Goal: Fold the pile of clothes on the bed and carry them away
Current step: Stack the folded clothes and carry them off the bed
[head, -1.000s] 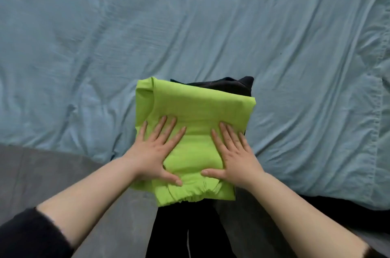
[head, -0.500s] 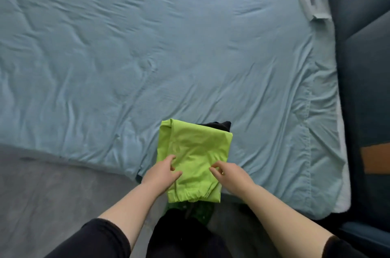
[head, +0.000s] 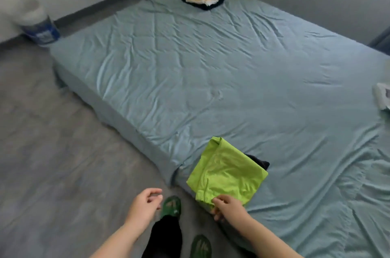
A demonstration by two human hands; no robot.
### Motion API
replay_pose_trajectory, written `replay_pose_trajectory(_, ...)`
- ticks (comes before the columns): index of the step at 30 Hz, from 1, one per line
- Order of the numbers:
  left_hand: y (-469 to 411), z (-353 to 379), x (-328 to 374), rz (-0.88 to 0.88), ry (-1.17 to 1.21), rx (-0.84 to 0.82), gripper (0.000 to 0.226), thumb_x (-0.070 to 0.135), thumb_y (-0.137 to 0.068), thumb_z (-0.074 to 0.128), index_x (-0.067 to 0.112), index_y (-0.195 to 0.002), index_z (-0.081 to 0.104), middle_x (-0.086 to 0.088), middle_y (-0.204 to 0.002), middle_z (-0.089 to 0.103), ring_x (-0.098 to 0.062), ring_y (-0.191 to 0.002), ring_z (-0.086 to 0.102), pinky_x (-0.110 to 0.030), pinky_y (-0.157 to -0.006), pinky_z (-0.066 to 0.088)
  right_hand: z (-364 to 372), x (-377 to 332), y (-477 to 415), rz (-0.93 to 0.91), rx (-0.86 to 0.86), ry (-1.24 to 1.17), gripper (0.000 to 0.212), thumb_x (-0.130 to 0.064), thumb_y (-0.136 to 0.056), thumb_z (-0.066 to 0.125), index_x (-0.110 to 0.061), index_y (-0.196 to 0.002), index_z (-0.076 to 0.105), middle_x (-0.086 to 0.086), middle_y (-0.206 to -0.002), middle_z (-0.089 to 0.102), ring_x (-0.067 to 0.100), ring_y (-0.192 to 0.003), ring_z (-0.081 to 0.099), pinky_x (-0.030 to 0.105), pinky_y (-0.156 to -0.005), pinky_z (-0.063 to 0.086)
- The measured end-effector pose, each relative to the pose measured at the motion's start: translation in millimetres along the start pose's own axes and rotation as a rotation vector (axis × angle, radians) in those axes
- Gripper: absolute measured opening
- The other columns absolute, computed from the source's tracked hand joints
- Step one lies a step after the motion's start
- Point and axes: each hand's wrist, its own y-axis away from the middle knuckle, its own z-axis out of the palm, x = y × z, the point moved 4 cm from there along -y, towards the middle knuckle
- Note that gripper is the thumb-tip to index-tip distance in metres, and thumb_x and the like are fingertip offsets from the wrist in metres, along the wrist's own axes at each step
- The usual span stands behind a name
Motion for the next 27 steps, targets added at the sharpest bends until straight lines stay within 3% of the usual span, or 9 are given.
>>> replay_pose_trajectory(3, 24.0, -42.7, -43.9, -0.167, 0.211, 0.167, 0.012, -0.002, -0.094, 0.053, 0.002, -0.101, 0.062, -0.018, -0.091, 0.066, -0.019, -0.066, 0.058, -0.01, -0.043, 0.041, 40.9, -28.9, -8.6, 0.008, 0.004, -0.088, 0.013, -0.01, -0.098, 0.048, -0.004, -0.09, 0.057, 0.011, -0.067, 0.061, 0.014, -0.046, 0.051, 0.017, -0.039, 0.036)
replay_pose_trajectory(6, 38.7, -90.7, -81.6, -0.292, 0.387, 0.295, 0.012, 0.005, -0.097, 0.051, 0.007, -0.1, 0.062, -0.009, -0.085, 0.066, -0.016, -0.065, 0.057, -0.022, -0.05, 0.036, 98.9, -74.3, -19.2, -0.026, -0.074, -0.025, 0.013, -0.009, -0.097, 0.048, -0.004, -0.091, 0.059, 0.011, -0.068, 0.061, 0.014, -0.048, 0.052, 0.017, -0.039, 0.035)
replay_pose_trajectory(9, 44.4, -147.6, -118.0, -0.399, 0.503, 0.351, 0.009, 0.017, -0.097, 0.055, 0.015, -0.095, 0.064, -0.003, -0.087, 0.069, -0.015, -0.069, 0.062, -0.022, -0.055, 0.035, 165.1, -138.0, -33.1, -0.075, -0.184, 0.059, 0.014, -0.011, -0.095, 0.049, -0.009, -0.085, 0.059, 0.006, -0.066, 0.063, 0.016, -0.05, 0.055, 0.022, -0.045, 0.034)
replay_pose_trajectory(12, 39.4, -213.0, -155.1, -0.447, 0.548, 0.411, 0.009, 0.022, -0.098, 0.054, 0.018, -0.092, 0.06, -0.002, -0.088, 0.068, -0.015, -0.071, 0.062, -0.022, -0.057, 0.036, 234.9, -202.0, -51.4, -0.108, -0.245, 0.102, 0.013, -0.012, -0.094, 0.049, -0.008, -0.089, 0.06, 0.011, -0.076, 0.065, 0.018, -0.054, 0.057, 0.022, -0.047, 0.035)
replay_pose_trajectory(17, 29.7, -305.7, -216.9, -0.52, 0.477, 0.397, 0.018, 0.011, -0.1, 0.046, 0.013, -0.085, 0.056, -0.005, -0.075, 0.06, -0.014, -0.057, 0.052, -0.016, -0.037, 0.032, 327.4, -271.6, -76.3, -0.131, -0.305, 0.281, 0.013, -0.019, -0.092, 0.054, -0.011, -0.093, 0.064, 0.013, -0.083, 0.072, 0.017, -0.058, 0.062, 0.023, -0.052, 0.042)
replay_pose_trajectory(20, 18.5, -348.3, -238.7, -0.584, 0.499, 0.397, 0.016, 0.011, -0.097, 0.052, 0.01, -0.083, 0.06, -0.01, -0.076, 0.063, -0.017, -0.055, 0.053, -0.014, -0.038, 0.035, 352.7, -299.0, -94.9, -0.154, -0.294, 0.361, 0.012, -0.019, -0.09, 0.056, -0.011, -0.088, 0.065, 0.007, -0.072, 0.071, 0.016, -0.053, 0.061, 0.023, -0.052, 0.042)
replay_pose_trajectory(23, -11.7, -381.5, -246.7, -0.607, 0.537, 0.388, 0.028, 0.004, -0.097, 0.051, 0.004, -0.07, 0.058, -0.015, -0.067, 0.057, -0.021, -0.058, 0.052, -0.025, -0.059, 0.04, 350.7, -316.5, -119.2, -0.105, -0.244, 0.417, 0.014, -0.014, -0.092, 0.055, -0.005, -0.084, 0.064, 0.009, -0.063, 0.067, 0.021, -0.051, 0.059, 0.029, -0.055, 0.045)
replay_pose_trajectory(26, -52.5, -418.3, -226.6, -0.611, 0.623, 0.376, 0.017, 0.014, -0.098, 0.051, 0.012, -0.083, 0.057, -0.009, -0.075, 0.06, -0.02, -0.058, 0.054, -0.022, -0.055, 0.031, 340.4, -340.1, -146.6, -0.063, -0.195, 0.488, 0.021, -0.009, -0.093, 0.056, 0.003, -0.078, 0.065, 0.014, -0.061, 0.068, 0.024, -0.056, 0.063, 0.035, -0.063, 0.051)
replay_pose_trajectory(27, -68.8, -434.7, -215.7, -0.594, 0.648, 0.385, 0.013, 0.017, -0.098, 0.051, 0.014, -0.086, 0.056, -0.007, -0.077, 0.061, -0.019, -0.059, 0.055, -0.021, -0.052, 0.03, 337.8, -353.8, -154.5, -0.057, -0.181, 0.508, 0.022, -0.007, -0.093, 0.056, 0.005, -0.078, 0.066, 0.011, -0.058, 0.067, 0.019, -0.052, 0.064, 0.028, -0.062, 0.052)
